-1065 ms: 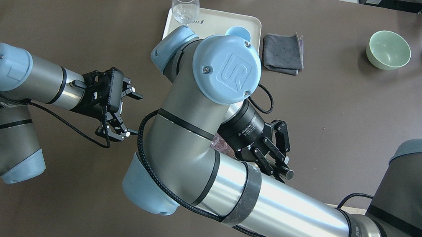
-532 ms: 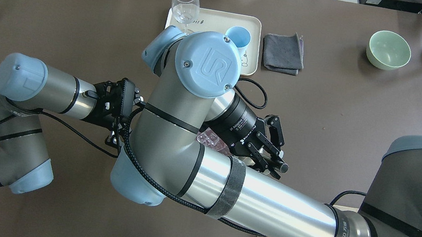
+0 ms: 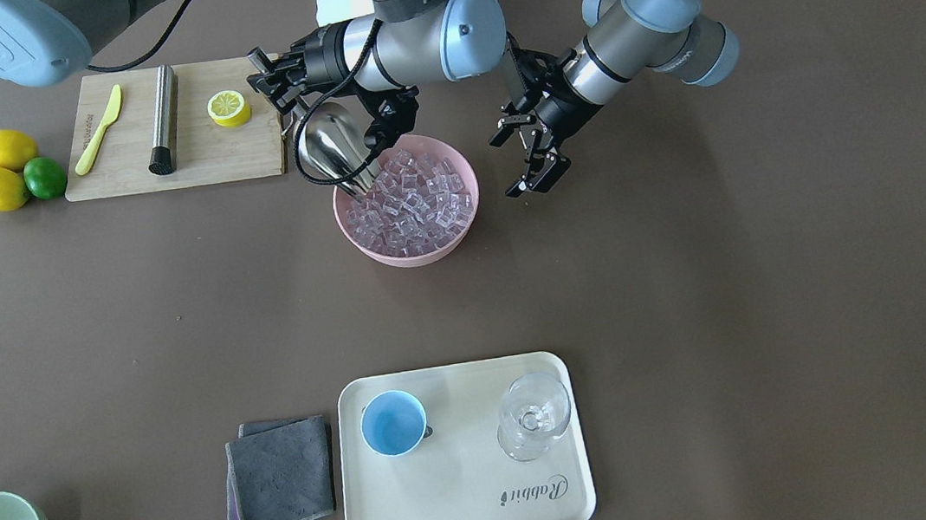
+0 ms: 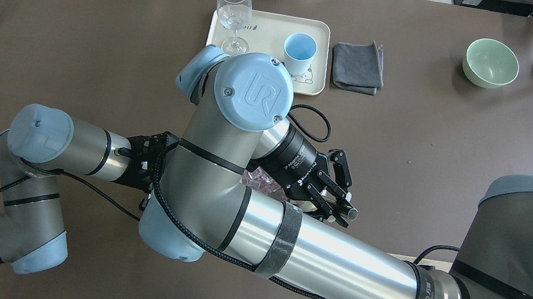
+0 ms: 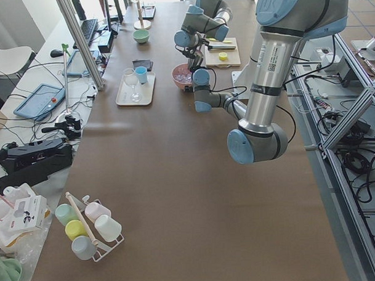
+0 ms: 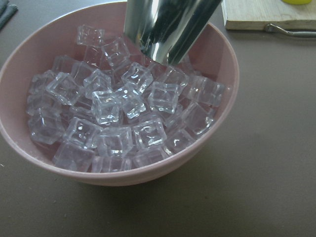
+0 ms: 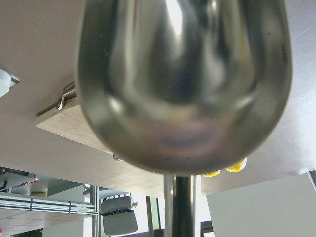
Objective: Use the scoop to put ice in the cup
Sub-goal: 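Lower the scoop into the ice while the left gripper steadies the bowl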
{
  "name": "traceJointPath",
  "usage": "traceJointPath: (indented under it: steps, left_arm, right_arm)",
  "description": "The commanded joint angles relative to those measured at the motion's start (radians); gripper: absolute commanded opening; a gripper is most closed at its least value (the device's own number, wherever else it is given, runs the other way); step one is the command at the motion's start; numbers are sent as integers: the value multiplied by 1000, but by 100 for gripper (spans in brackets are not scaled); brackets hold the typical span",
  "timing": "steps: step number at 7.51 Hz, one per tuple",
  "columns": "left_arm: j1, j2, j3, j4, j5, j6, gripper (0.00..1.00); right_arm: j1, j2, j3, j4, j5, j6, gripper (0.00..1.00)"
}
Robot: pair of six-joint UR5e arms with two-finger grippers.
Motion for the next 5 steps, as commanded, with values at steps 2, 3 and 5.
traceJointPath:
  steps: [2, 3, 5]
  left_arm:
    - [4, 9, -2, -26, 0, -1, 98]
    - [4, 11, 26, -71, 1, -7, 98]
    - [4, -3, 64, -112, 4, -113, 98]
  right_arm:
    - [-9, -8, -25, 58, -5, 8, 0]
    - [-12, -11, -25, 75, -7, 9, 0]
    - [-14, -28, -23, 127, -8, 11, 0]
